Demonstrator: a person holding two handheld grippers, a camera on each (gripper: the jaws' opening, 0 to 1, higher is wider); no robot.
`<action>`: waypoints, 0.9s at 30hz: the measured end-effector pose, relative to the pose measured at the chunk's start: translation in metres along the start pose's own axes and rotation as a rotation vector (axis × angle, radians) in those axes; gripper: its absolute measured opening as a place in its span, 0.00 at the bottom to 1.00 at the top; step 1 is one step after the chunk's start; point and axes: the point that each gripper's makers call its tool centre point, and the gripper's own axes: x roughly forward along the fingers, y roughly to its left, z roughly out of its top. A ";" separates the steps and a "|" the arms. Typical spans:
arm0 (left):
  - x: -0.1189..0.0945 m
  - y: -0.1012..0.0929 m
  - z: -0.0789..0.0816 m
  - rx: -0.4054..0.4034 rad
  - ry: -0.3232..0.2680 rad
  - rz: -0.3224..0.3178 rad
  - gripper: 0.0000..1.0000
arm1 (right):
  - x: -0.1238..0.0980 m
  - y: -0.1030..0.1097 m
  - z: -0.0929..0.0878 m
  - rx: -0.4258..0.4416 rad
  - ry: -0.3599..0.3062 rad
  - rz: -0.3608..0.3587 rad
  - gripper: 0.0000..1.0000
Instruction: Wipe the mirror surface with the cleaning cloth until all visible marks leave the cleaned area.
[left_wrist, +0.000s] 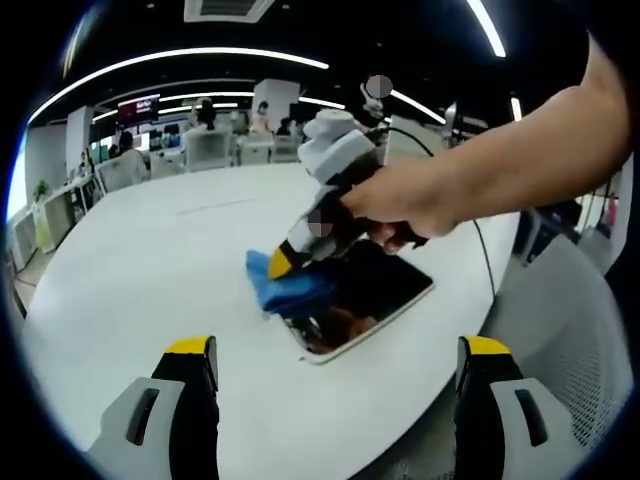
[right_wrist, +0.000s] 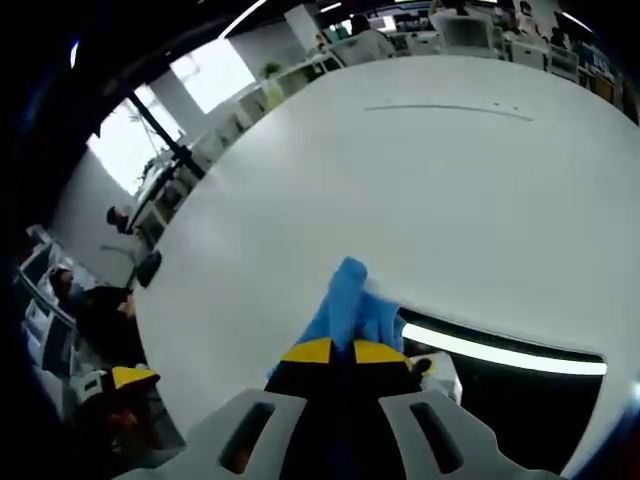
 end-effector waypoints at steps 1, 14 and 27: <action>0.000 0.000 0.000 -0.001 0.000 0.000 0.99 | 0.000 0.000 -0.001 0.000 0.001 0.001 0.00; 0.000 0.003 0.001 0.002 -0.009 0.014 1.00 | -0.008 0.009 -0.019 0.028 0.021 0.017 0.00; -0.001 0.000 0.001 0.007 -0.004 0.008 0.99 | -0.011 0.014 -0.029 -0.021 0.031 0.007 0.00</action>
